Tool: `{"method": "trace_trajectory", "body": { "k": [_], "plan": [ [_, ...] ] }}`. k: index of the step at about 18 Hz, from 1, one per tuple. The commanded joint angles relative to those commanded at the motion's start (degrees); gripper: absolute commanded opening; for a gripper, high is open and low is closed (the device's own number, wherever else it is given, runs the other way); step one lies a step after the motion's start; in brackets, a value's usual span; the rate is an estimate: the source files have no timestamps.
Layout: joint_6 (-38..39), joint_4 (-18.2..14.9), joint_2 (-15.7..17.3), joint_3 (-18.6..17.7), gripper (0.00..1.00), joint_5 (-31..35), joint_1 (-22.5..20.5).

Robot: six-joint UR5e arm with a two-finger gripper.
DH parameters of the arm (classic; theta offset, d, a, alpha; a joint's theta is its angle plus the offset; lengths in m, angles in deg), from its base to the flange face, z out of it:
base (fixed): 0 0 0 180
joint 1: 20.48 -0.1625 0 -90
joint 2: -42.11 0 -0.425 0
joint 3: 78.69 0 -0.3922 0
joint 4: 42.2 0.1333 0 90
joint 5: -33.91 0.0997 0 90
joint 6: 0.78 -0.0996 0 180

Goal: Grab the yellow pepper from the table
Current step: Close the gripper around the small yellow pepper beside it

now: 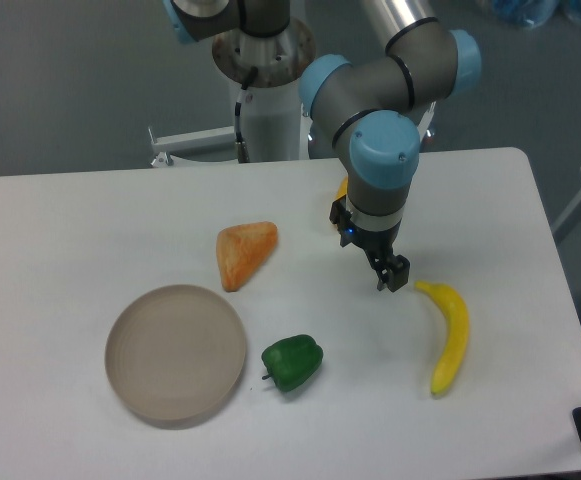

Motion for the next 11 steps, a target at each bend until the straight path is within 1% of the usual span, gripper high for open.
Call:
{"method": "trace_trajectory", "body": {
  "k": [5,7,11],
  "plan": [
    [-0.62,-0.53,0.26,0.00,1.00,0.00,-0.26],
    [-0.62,-0.70,0.96,-0.26,1.00,-0.09,-1.05],
    [-0.62,-0.88,4.82,-4.47,1.00,0.00,-3.95]
  ]
}}
